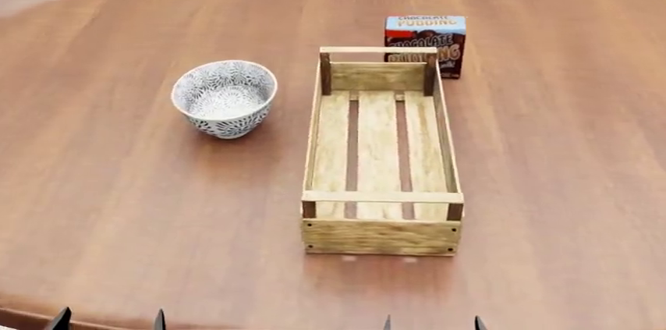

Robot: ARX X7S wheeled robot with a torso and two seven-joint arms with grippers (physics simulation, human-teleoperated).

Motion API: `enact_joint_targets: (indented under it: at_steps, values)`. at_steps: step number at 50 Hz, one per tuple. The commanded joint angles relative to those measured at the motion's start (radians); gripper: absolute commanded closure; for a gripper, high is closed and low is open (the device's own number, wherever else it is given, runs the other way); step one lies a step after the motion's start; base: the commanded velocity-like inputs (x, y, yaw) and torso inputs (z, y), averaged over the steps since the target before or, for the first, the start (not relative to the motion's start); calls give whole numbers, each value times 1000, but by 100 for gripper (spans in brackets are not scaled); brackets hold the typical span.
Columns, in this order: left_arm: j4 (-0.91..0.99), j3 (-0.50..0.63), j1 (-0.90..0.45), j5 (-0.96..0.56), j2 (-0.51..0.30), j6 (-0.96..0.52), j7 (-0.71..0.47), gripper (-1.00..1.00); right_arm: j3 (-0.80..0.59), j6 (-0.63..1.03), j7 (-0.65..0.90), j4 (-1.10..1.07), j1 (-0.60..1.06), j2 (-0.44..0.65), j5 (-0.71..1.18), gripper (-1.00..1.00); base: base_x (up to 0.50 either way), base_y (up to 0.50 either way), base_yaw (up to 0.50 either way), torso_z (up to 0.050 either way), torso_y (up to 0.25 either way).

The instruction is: Pick up the bowl on the left and put it in the tray.

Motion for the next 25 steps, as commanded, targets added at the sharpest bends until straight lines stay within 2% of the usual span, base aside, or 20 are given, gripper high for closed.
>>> enact_joint_targets:
  at_steps: [1, 17, 25]
  values:
    - [-1, 15, -2, -13, -12, 1, -15, -100, -15, -4, 13, 2, 2, 13, 11, -100, 0, 500, 0, 0, 0]
    - [-6, 31, -4, -30, -26, 5, -32, -100, -34, 5, 37, 3, 6, 26, 12, -100, 0, 500, 0, 0, 0]
    - [-8, 36, -7, -39, -32, 1, -39, -100, -49, -4, 46, -2, 4, 34, 2, -100, 0, 40, 0, 0, 0]
